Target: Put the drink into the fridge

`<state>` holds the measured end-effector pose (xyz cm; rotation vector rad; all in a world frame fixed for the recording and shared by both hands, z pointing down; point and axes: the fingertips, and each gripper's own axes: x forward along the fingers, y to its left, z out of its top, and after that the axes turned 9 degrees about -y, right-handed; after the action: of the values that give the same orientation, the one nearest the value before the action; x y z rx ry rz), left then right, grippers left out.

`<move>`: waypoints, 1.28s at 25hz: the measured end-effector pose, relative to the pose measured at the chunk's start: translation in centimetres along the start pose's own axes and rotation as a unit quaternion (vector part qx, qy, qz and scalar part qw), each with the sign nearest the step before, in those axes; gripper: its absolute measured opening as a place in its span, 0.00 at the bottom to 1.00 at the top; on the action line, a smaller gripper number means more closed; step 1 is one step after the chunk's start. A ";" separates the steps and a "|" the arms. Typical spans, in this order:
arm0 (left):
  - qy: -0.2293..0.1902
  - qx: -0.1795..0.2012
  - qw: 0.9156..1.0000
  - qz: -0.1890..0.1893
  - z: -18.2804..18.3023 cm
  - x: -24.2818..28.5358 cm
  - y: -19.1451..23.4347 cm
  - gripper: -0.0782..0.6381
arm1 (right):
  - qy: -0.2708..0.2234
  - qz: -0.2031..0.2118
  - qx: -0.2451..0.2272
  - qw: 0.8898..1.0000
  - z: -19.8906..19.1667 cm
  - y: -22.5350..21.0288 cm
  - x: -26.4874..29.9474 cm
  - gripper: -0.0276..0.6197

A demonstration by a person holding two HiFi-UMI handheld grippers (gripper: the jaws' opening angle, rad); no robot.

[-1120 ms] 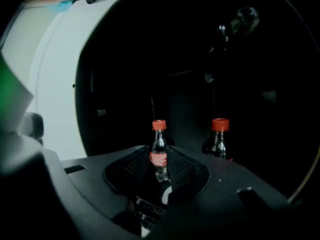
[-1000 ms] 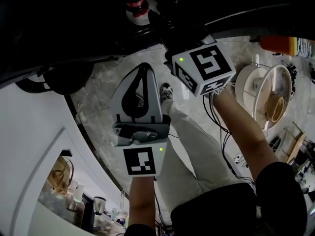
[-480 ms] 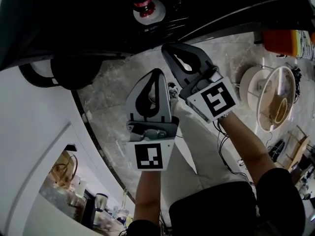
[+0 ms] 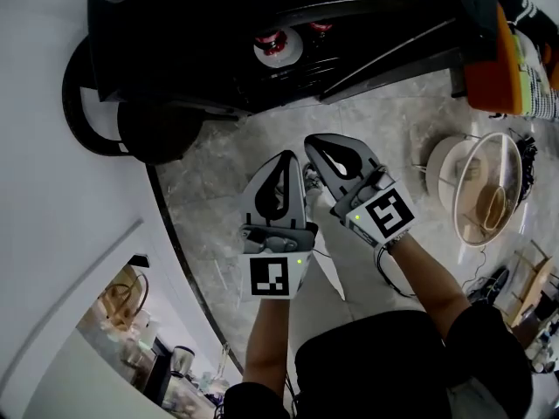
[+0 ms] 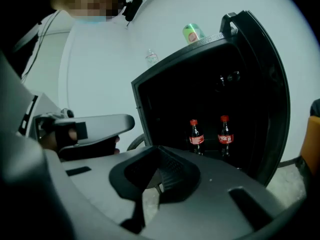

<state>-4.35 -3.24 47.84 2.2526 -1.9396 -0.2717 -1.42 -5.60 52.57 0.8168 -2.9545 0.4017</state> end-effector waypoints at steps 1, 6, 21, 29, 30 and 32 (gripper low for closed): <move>0.002 0.005 1.000 -0.005 0.6 0.0 -0.3 0.12 | -0.003 0.003 0.003 1.000 0.7 0.3 -0.3 0.06; -0.010 0.028 0.999 -0.026 5.1 0.2 -2.0 0.12 | -0.028 0.007 0.012 1.000 6.0 1.4 -1.3 0.06; -0.058 0.061 0.996 -0.038 16.7 -1.4 -6.7 0.12 | -0.068 -0.010 0.034 0.997 16.9 5.3 -4.9 0.06; -0.084 0.075 0.994 -0.016 21.2 -1.4 -5.8 0.12 | -0.100 -0.022 0.033 0.994 21.5 6.6 -4.6 0.06; -0.086 0.076 0.993 -0.016 21.7 -1.4 -5.9 0.12 | -0.106 -0.022 0.028 0.994 22.2 6.8 -4.6 0.06; -0.089 0.079 0.993 -0.018 22.5 -1.3 -5.9 0.12 | -0.116 -0.029 0.025 0.992 23.5 6.7 -4.7 0.06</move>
<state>-4.21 -1.07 24.59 2.4412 -2.0754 -0.3460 -0.32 -3.85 27.72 1.0197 -3.1328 0.4047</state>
